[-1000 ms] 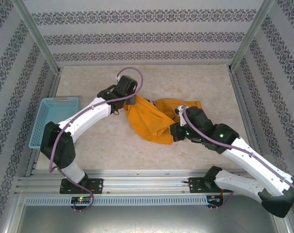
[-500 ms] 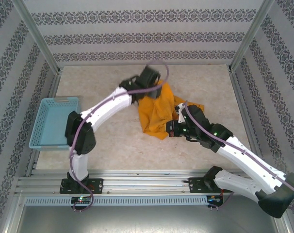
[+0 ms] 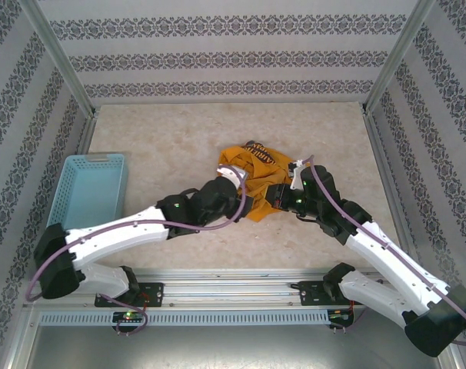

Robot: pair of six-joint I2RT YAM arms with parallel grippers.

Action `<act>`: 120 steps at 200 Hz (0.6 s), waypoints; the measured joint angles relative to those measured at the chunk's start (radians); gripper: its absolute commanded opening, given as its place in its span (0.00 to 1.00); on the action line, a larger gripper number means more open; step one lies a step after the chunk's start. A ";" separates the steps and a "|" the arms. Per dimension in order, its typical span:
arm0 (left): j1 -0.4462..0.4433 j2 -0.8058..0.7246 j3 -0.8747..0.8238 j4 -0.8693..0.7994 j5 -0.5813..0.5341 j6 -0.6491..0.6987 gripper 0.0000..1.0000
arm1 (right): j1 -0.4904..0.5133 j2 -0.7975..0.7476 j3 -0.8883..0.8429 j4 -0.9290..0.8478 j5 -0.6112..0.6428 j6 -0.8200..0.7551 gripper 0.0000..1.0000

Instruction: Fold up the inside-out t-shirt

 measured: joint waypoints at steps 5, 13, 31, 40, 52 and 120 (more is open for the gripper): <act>0.000 0.031 0.002 0.008 0.002 -0.003 0.49 | 0.004 -0.003 0.000 0.002 -0.001 0.005 0.00; 0.000 0.074 0.003 0.016 0.002 -0.007 0.48 | 0.006 -0.010 0.000 0.005 -0.002 0.008 0.00; 0.002 0.169 0.013 0.018 -0.005 -0.023 0.40 | 0.017 -0.028 0.000 0.010 -0.002 0.010 0.00; 0.005 0.206 0.026 0.012 -0.011 -0.034 0.38 | 0.021 -0.037 -0.001 0.009 -0.005 0.011 0.00; 0.012 0.241 0.044 0.011 -0.017 -0.043 0.33 | 0.023 -0.047 -0.004 0.009 -0.005 0.013 0.00; 0.068 0.261 0.063 0.028 -0.027 -0.074 0.00 | -0.052 -0.140 -0.101 -0.040 0.009 0.033 0.00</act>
